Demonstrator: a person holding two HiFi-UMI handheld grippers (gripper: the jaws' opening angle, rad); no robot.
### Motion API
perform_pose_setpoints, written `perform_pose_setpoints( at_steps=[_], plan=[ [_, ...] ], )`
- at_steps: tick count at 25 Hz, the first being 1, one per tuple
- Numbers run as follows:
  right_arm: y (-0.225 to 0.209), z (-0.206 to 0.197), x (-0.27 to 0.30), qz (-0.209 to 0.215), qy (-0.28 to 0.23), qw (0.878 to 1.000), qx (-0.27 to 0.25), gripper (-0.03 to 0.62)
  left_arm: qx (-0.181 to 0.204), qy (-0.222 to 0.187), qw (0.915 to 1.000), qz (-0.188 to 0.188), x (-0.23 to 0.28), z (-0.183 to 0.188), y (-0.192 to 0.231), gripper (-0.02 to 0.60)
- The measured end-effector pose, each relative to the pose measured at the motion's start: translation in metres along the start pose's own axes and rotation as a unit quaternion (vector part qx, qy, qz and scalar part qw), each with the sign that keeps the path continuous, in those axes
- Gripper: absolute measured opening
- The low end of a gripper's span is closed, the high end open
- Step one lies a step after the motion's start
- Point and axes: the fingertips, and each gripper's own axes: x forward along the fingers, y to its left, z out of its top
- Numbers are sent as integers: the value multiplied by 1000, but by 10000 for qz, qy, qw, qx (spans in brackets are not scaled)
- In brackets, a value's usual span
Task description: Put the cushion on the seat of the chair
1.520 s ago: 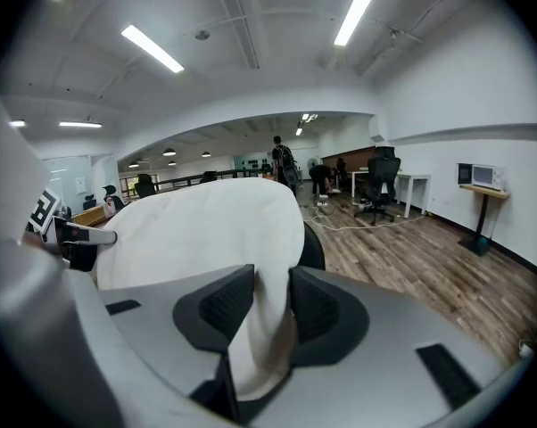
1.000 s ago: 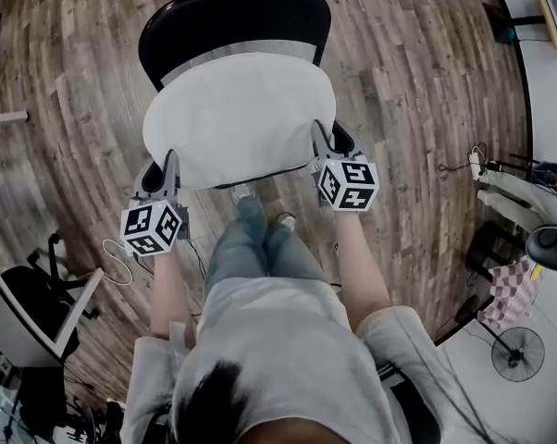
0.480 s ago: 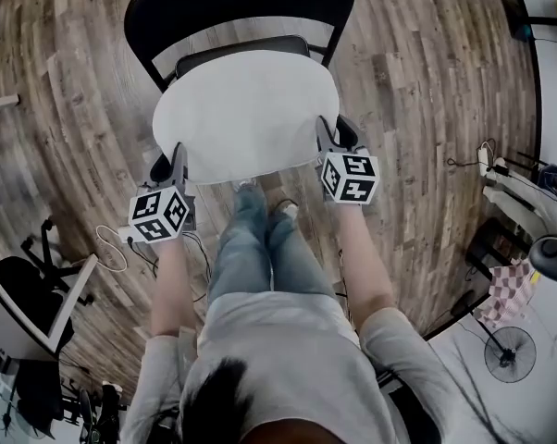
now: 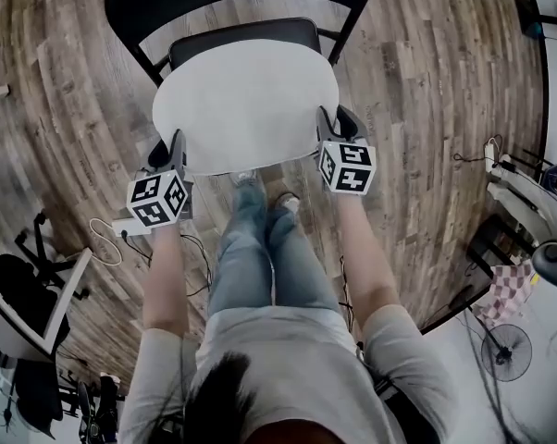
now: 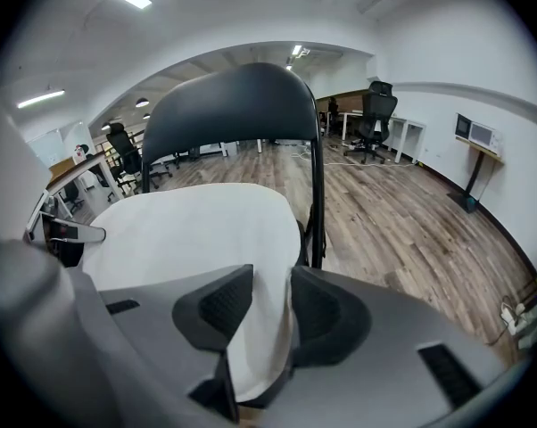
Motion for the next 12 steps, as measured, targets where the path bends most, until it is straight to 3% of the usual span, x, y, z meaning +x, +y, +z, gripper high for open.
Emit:
perform_pose_setpoints(
  at_steps=[12],
  plan=[
    [-16,-49,42,-137,470,9987,-160,121,259,324,9991,-54,45,-36,5,67]
  ],
)
